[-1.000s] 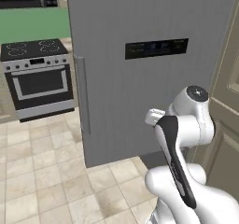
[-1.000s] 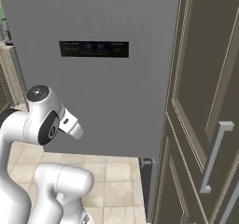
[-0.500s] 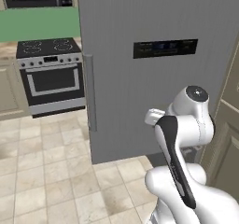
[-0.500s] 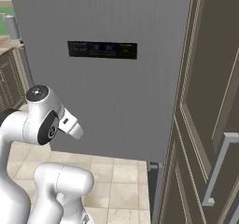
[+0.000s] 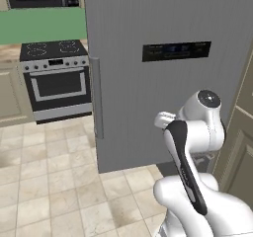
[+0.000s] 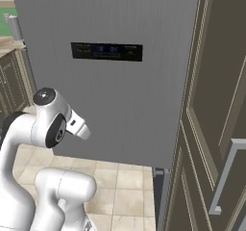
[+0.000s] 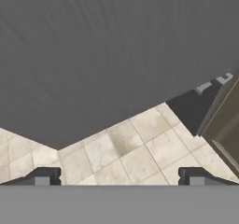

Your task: Place the carrot in the correct fridge rack based on whether it is a fruit or vegetable. Finally, close the fridge door.

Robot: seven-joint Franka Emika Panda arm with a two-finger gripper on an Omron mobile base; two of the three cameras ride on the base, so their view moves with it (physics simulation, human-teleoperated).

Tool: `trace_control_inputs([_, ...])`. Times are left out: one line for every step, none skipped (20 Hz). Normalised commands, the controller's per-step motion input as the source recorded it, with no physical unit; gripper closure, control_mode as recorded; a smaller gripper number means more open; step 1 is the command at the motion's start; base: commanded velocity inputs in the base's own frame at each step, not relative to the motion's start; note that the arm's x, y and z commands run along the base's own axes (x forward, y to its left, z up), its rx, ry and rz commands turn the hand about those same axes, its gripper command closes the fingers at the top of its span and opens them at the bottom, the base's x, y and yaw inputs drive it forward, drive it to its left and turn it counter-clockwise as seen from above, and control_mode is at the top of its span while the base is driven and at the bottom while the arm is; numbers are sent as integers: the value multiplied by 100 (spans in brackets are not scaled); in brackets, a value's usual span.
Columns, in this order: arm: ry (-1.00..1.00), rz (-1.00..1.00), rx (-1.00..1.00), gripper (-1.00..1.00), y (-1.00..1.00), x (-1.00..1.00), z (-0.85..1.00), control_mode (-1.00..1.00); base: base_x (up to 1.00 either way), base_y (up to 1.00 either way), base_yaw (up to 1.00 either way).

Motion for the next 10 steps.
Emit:
trace_control_inputs([-16,-7,0,-100,-3,59,0,-100,0,0,0])
trace_control_inputs([-13,-8,0,-100,-12,69,0,-100,0,0,0])
trace_control_inputs([-13,-8,0,-100,-6,69,0,-100,0,0,0])
trace_control_inputs([-13,-9,0,-100,-14,69,1,-100,0,0,0])
trace_control_inputs([-13,-9,0,-100,-7,74,0,-100,0,0,0])
trace_control_inputs([-13,-9,0,-100,-7,77,0,-100,0,0,0])
trace_control_inputs([-12,-9,0,-100,-16,81,0,-100,0,0,0])
trace_control_inputs([-9,-10,0,-100,-21,88,0,-100,0,0,0])
trace_control_inputs([-9,-12,0,-100,-24,69,0,-100,0,0,0])
trace_control_inputs([-5,-13,0,-100,-12,64,0,-100,0,0,0])
